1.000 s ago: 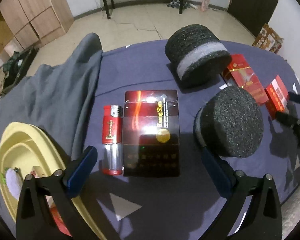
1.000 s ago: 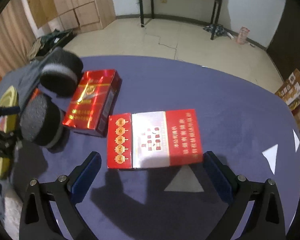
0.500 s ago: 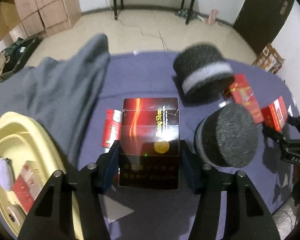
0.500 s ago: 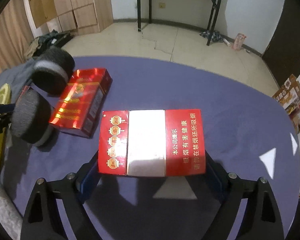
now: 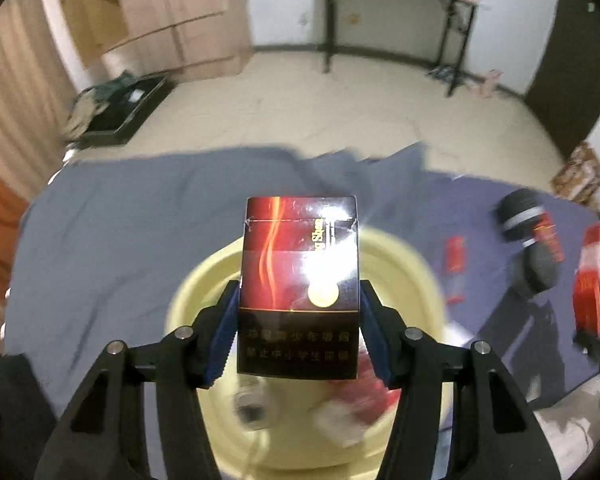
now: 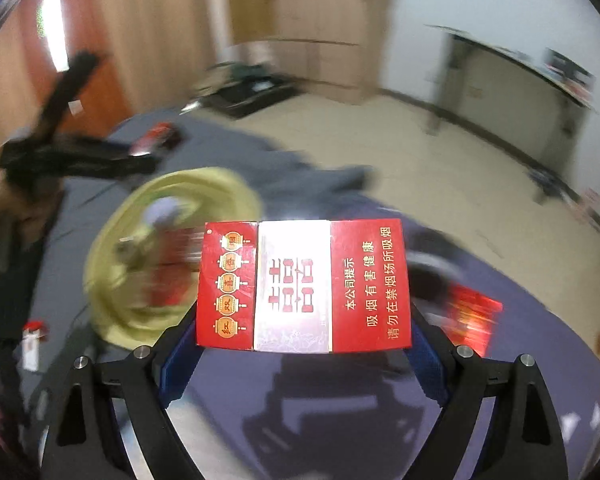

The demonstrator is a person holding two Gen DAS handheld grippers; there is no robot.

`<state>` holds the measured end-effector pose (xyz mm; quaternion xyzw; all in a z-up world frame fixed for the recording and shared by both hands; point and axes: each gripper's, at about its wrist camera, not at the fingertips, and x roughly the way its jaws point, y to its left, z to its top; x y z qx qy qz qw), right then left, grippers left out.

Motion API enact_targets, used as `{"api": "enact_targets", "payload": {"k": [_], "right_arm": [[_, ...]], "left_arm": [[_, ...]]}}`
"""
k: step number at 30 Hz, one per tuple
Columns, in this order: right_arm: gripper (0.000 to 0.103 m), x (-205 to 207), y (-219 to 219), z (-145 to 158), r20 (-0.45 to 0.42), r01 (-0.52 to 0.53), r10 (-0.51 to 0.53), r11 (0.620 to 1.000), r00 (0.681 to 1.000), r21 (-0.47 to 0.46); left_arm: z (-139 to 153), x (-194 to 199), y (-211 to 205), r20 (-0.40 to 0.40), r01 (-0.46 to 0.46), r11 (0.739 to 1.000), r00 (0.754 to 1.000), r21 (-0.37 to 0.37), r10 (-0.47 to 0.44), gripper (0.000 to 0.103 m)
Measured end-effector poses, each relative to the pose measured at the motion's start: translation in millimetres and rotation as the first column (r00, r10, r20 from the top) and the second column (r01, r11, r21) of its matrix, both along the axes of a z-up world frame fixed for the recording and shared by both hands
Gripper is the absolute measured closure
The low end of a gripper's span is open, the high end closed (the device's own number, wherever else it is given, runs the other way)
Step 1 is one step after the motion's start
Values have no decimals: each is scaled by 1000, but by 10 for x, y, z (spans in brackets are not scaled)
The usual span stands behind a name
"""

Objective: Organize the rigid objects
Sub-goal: 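Move the dark red pack with the left tool while the right tool moves the red-white pack to tray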

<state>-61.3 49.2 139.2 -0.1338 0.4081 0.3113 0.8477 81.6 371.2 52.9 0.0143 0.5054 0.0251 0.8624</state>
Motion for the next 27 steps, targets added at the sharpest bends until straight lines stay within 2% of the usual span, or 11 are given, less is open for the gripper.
{"api": "enact_targets", "payload": {"k": [4, 7, 12, 14, 17, 18, 19, 20, 22, 24, 27], "right_arm": [[13, -181, 881, -419, -45, -132, 129, 989, 991, -64], [13, -229, 1250, -694, -76, -179, 173, 980, 982, -84], [13, -188, 1618, -974, -64, -246, 239, 960, 969, -135], [13, -175, 1709, -1086, -53, -246, 240, 955, 969, -166], [13, -115, 1763, -1243, -70, -244, 235, 955, 969, -171], [12, -116, 1782, -1259, -61, -246, 239, 953, 969, -179], [9, -124, 1807, -1279, -56, -248, 242, 950, 969, -188], [1, -121, 1858, -1308, -62, -252, 245, 949, 968, -187], [1, -152, 1858, -1252, -59, -238, 231, 956, 971, -173], [1, -179, 1735, -1074, -35, -203, 200, 971, 979, -129], [0, -110, 1407, -720, -43, -120, 119, 993, 992, -7]], "left_arm": [[-339, 47, 259, -55, -18, 1000, 998, -2, 18, 45], [-595, 116, 249, -91, -10, 1000, 996, -21, 8, 45], [-838, 260, 279, -146, 3, 1000, 989, -14, -5, 45], [-876, 252, 278, -140, 24, 1000, 990, -1, -24, 46], [-933, 232, 323, -121, 19, 1000, 992, -19, -21, 45], [-950, 225, 340, -121, 12, 1000, 993, -26, -15, 38], [-948, 221, 361, -120, 2, 1000, 993, -28, -5, 26], [-939, 204, 380, -113, -13, 999, 994, -41, 8, 21], [-859, 166, 407, -91, -27, 996, 996, -85, 19, 8], [-649, 153, 441, -23, -65, 993, 998, -95, 63, 0], [-377, 169, 349, 34, -61, 989, 997, -134, 66, 0]]}}
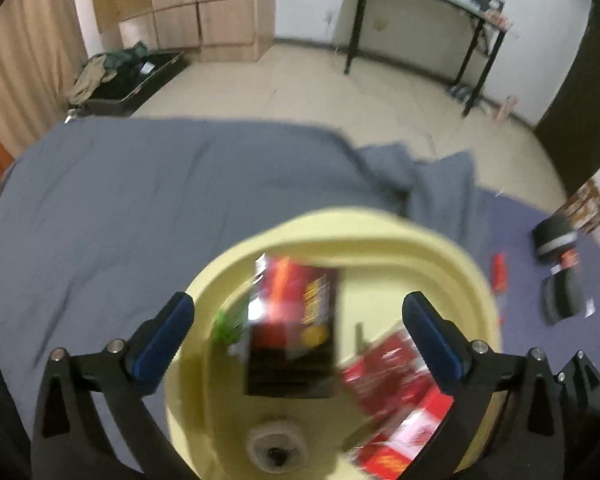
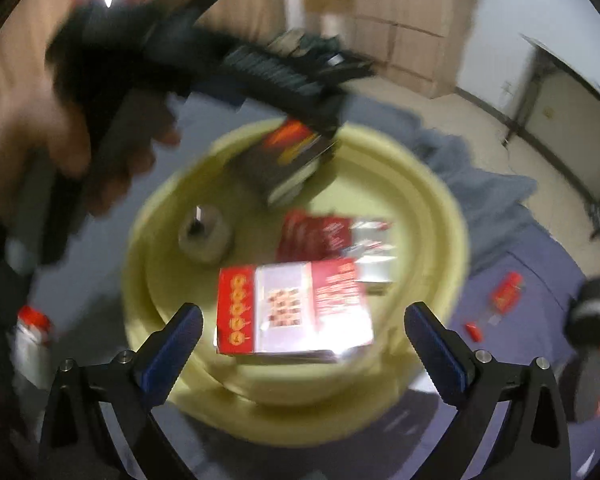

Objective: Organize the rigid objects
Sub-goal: 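Move the dark red pack with the left tool while the right tool moves the red-white pack to tray, then move the black foam ball with the left tool while the right tool moves the Diamond pack to tray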

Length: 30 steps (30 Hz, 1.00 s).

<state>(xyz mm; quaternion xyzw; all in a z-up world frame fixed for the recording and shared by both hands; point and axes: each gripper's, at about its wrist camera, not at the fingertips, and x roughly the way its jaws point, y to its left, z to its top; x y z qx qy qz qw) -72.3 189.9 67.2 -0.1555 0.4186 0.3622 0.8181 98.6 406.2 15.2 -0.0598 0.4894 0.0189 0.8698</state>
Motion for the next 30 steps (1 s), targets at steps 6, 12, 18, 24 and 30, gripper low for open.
{"api": "enact_targets", "payload": {"k": [6, 12, 18, 24, 30], "right_arm": [[0, 342, -1289, 551, 0, 234, -234, 970, 972, 63], [0, 975, -2980, 380, -125, 596, -589, 803, 798, 22], [0, 1415, -3276, -91, -230, 656, -637, 755, 736, 8], [0, 1750, -3025, -379, -201, 599, -599, 798, 775, -68], [25, 1919, -3001, -560, -197, 610, -621, 783, 759, -119]], "left_arm": [[291, 84, -750, 12, 146, 989, 989, -23, -145, 0], [151, 13, -1954, 36, 301, 945, 954, -132, -299, 0], [-397, 7, -2916, -16, 390, 918, 920, -75, -392, 0], [-569, 168, -3254, -19, 432, 902, 902, -9, -432, 0], [-718, 334, -3312, -28, 413, 911, 910, -26, -413, 33]]}}
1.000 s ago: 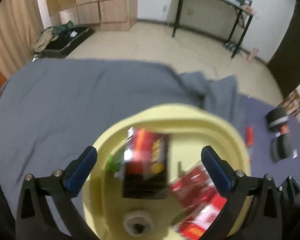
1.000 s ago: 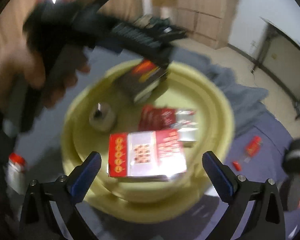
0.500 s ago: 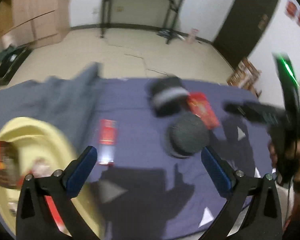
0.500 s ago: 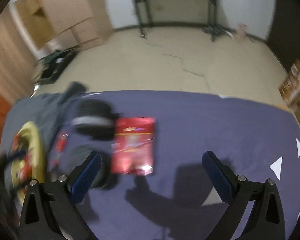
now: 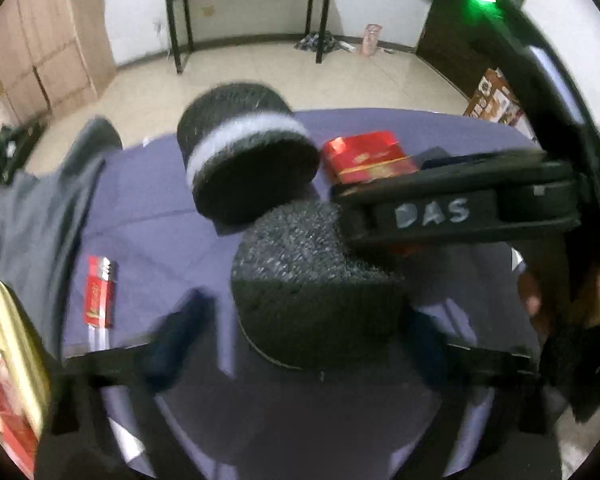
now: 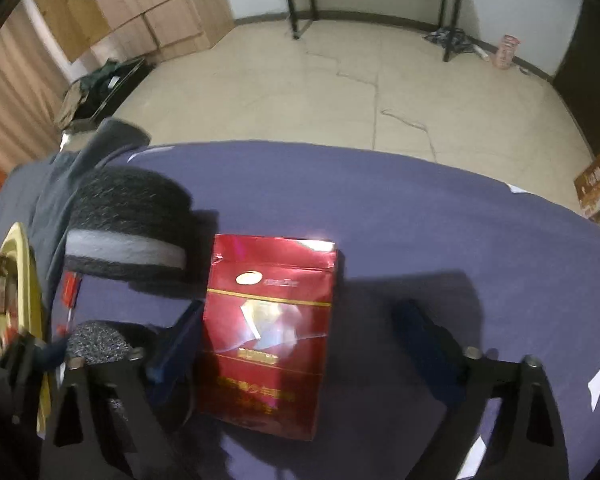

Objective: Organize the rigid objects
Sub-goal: 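Move the black foam ball with the left tool while the right tool moves the Diamond pack to tray, then grasp the red lighter with the left tool while the right tool grasps the black foam cylinder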

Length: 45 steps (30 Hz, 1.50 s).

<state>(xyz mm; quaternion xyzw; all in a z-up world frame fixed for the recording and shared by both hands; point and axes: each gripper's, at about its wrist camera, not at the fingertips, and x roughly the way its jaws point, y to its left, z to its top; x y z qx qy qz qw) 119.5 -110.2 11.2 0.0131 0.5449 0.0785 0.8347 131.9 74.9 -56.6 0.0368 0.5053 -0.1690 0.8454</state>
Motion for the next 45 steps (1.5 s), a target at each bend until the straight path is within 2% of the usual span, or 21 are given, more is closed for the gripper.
{"api": "enact_targets", "payload": {"k": [2, 6, 8, 11, 13, 16, 17, 21, 24, 26, 29, 30, 32, 36, 37, 38, 39, 40, 41, 43, 45], "right_arm": [[46, -28, -58, 38, 23, 13, -13, 1000, 1000, -5], [46, -157, -148, 87, 23, 6, -6, 1000, 1000, 20], [46, -276, -121, 274, 61, -10, 8, 999, 998, 40], [46, -554, 111, 663, 148, -115, 108, 993, 983, 36], [46, -735, 465, 932, 194, -231, 215, 971, 957, 64], [46, -927, 1062, 1088, 202, -373, 349, 923, 915, 94], [46, -970, 1366, 1100, 196, -430, 407, 899, 892, 87], [46, -1021, 2253, 950, 164, -570, 555, 819, 815, 61], [46, -993, 2873, 686, 111, -649, 645, 761, 756, -8], [46, -921, 3194, 504, 78, -663, 667, 745, 741, -72], [46, -762, 3443, 239, 33, -642, 647, 762, 762, -87], [46, -745, 3534, 162, 23, -646, 650, 759, 760, -85], [46, -720, 3642, 75, 37, -654, 659, 751, 751, -95], [44, -681, 3705, 6, 45, -636, 642, 765, 765, -105], [41, -684, 3698, -3, 46, -630, 635, 771, 771, -93], [23, -676, 3690, 6, 56, -616, 621, 784, 782, -75], [2, -681, 3661, 42, 80, -605, 608, 794, 790, -62], [0, -706, 3587, 132, 130, -586, 586, 809, 800, -38], [0, -739, 3507, 190, 153, -576, 572, 817, 806, -21], [0, -754, 3200, 355, 209, -503, 486, 864, 848, 32], [0, -779, 2811, 481, 245, -433, 402, 897, 882, 85]], "left_arm": [[-9, 11, 79, -25, -33, 999, 999, -36, 32, 34], [202, -134, 226, 0, -29, 998, 1000, -52, 29, 34], [474, -285, 534, 25, -62, 994, 998, -95, 64, 34], [809, -636, 1124, 51, -137, 978, 988, -159, 147, 34], [957, -876, 1571, 78, -191, 971, 976, -145, 204, 34], [1040, -1231, 2313, 104, -289, 956, 950, -48, 293, 34], [1029, -1324, 2542, 110, -324, 946, 940, -13, 323, 34], [805, -1405, 3067, 52, -400, 914, 916, 65, 397, 34], [654, -1450, 3191, 40, -417, 907, 909, 52, 415, 34], [539, -1422, 3236, 4, -426, 904, 905, 34, 426, 34], [346, -1380, 3275, -34, -419, 908, 907, 25, 420, 34], [300, -1364, 3276, -43, -416, 909, 908, 21, 417, 33], [301, -1360, 3295, -16, -420, 907, 907, -3, 420, 33], [296, -1355, 3377, -15, -421, 907, 907, -18, 421, 31], [288, -1366, 3393, -14, -424, 905, 906, -21, 424, 28], [310, -1380, 3407, -16, -433, 901, 901, -24, 433, 25], [322, -1396, 3414, -17, -438, 898, 899, -33, 438, 15], [355, -1414, 3426, -16, -443, 895, 896, -55, 443, 3], [430, -1475, 3451, -11, -446, 888, 894, -109, 448, 0], [539, -1587, 3470, -14, -440, 879, 895, -184, 446, 0], [639, -1626, 3446, -8, -441, 877, 894, -190, 448, 0]]}}
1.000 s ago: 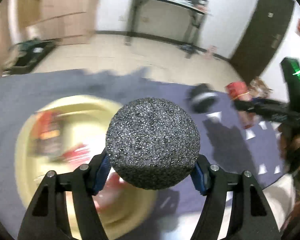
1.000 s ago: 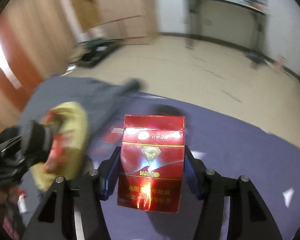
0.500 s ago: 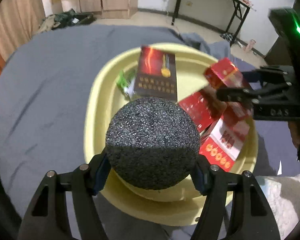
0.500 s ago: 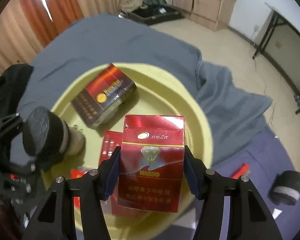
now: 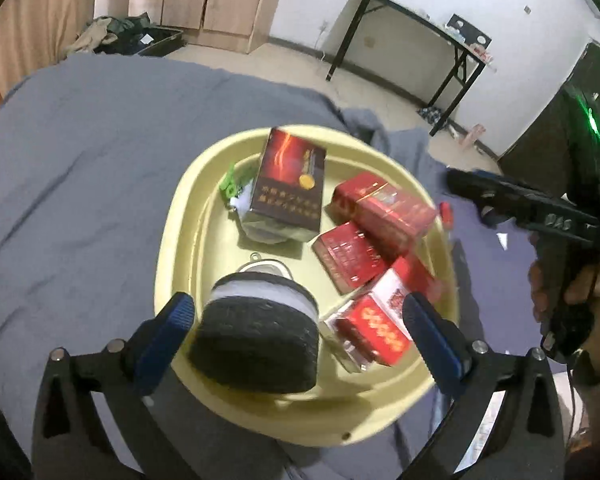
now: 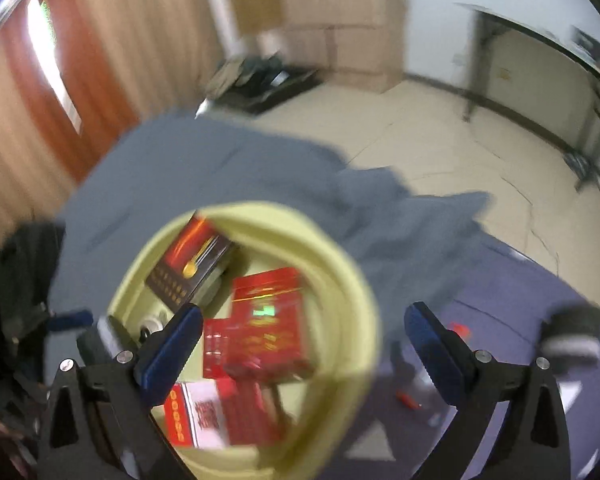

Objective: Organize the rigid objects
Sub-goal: 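Grasp the red lighter with the left tool while the right tool grasps the black foam cylinder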

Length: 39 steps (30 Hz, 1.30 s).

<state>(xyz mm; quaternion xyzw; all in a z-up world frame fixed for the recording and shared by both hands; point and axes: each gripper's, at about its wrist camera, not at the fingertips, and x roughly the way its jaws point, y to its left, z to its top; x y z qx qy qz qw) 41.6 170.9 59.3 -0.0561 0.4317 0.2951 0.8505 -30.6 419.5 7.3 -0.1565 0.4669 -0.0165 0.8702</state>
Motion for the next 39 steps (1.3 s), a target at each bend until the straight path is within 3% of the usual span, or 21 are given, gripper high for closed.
{"api": "enact_targets", "payload": {"k": [5, 9, 15, 17, 19, 20, 23, 26, 27, 28, 29, 30, 36, 39], "right_arm": [[0, 106, -1163, -1, 44, 237, -236, 971, 971, -37], [0, 254, -1884, -239, -20, 384, -387, 920, 922, -79], [0, 510, -1980, -391, -55, 381, -384, 922, 922, -60], [0, 598, -1962, -405, -65, 370, -372, 928, 926, -48], [0, 720, -1981, -473, -80, 348, -351, 936, 933, -53], [0, 823, -1949, -529, -81, 339, -342, 939, 936, -56], [0, 903, -1965, -536, -85, 311, -315, 949, 945, -57], [1, 988, -1976, -611, -114, 298, -304, 952, 946, -68], [5, 1008, -1971, -646, -126, 292, -298, 954, 946, -67], [10, 1025, -1960, -675, -135, 285, -292, 956, 947, -69], [25, 1027, -1955, -715, -140, 278, -287, 957, 948, -86], [33, 1032, -1940, -772, -151, 260, -274, 960, 950, -105], [37, 987, -1965, -728, -141, 245, -253, 967, 957, -73], [37, 825, -2001, -506, -95, 220, -222, 975, 970, -29]], "left_arm": [[286, 133, -360, 10, 56, 997, 998, 49, -57, 0], [387, 435, -914, 16, 164, 982, 986, 93, -167, 0], [149, 1143, -1968, -63, 351, 913, 936, 208, -346, 1], [-59, 1396, -2207, -102, 377, 899, 926, 221, -363, 9], [-238, 1548, -2338, -147, 404, 894, 913, 197, -380, 29], [-376, 1641, -2430, -185, 431, 881, 898, 196, -399, 32], [-613, 1792, -2550, -229, 451, 863, 886, 229, -403, 33], [-714, 1907, -2561, -231, 424, 876, 898, 231, -374, 34], [-716, 1912, -2569, -223, 421, 876, 901, 236, -373, 38], [-714, 1916, -2579, -220, 420, 877, 901, 233, -373, 55], [-709, 1913, -2586, -217, 424, 881, 899, 209, -381, 64], [-710, 1907, -2585, -221, 428, 887, 895, 174, -388, 79], [-675, 1815, -2541, -204, 420, 899, 897, 124, -392, 79], [-470, 1612, -2380, -142, 383, 919, 919, 92, -369, 79]]}}
